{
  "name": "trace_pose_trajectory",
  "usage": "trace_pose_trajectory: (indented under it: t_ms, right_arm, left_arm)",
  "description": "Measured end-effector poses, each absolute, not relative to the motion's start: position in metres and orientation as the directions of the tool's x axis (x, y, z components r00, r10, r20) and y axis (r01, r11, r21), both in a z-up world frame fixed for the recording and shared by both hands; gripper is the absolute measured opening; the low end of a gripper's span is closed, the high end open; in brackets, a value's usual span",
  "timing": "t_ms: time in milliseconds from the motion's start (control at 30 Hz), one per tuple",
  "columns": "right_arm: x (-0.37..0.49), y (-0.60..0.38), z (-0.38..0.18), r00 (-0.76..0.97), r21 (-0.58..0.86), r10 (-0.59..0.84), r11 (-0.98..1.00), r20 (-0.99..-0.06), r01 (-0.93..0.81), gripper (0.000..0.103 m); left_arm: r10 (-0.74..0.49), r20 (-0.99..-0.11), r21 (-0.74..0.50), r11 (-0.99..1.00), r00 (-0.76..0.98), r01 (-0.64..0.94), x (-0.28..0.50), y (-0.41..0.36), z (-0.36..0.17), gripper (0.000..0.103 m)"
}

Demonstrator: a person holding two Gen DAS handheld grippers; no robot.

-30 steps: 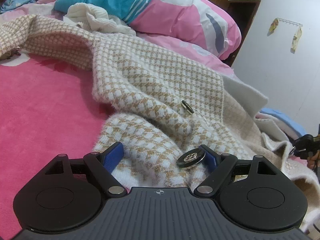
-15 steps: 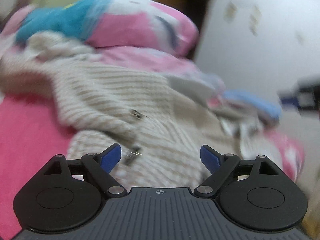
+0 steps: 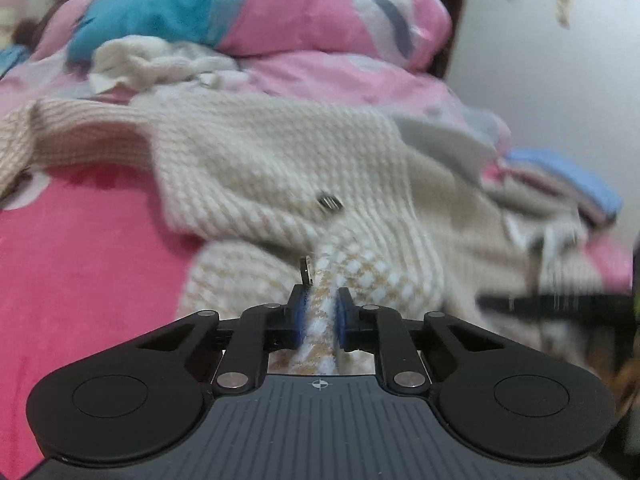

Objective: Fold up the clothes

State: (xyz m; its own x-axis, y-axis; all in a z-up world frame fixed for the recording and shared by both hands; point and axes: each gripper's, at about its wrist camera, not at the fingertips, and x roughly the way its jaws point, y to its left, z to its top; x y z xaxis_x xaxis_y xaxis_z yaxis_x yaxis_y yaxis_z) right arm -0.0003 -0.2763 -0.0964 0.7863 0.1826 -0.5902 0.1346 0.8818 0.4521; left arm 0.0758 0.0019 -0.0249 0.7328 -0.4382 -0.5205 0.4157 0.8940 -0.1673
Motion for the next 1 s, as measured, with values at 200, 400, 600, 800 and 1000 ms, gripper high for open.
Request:
trace_pose_trajectory:
  t_ms: [200,400,600,800,1000]
  right_arm:
    - [-0.004,-0.273,-0.105,0.820,0.446,0.175,0.888,-0.545,0.107,0.020]
    - [-0.004,-0.275,-0.108,0.828,0.465,0.182,0.879,-0.530,0.104,0.018]
    - [-0.001,-0.279,-0.110,0.829,0.476,0.191,0.874,-0.525,0.100,0.018]
    - [-0.001,-0.281,-0.110,0.830,0.481,0.195,0.871,-0.522,0.097,0.018]
    - [-0.001,-0.282,-0.110,0.831,0.484,0.197,0.870,-0.521,0.097,0.018]
  left_arm:
    - [-0.364,-0.461,-0.252,0.928,0.809,0.274,0.116,0.049,0.031,0.011]
    - [-0.191,-0.411,-0.299,0.952,0.891,0.066,0.164,0.106,0.071,0.011]
    - [-0.019,-0.458,-0.283,0.951,0.889,-0.125,0.200,0.147,0.052,0.011]
    - [0.103,-0.662,-0.173,0.943,0.742,-0.285,0.233,0.159,-0.025,0.012]
    - [0.086,-0.716,-0.171,0.940,0.693,-0.294,0.225,0.158,-0.051,0.045]
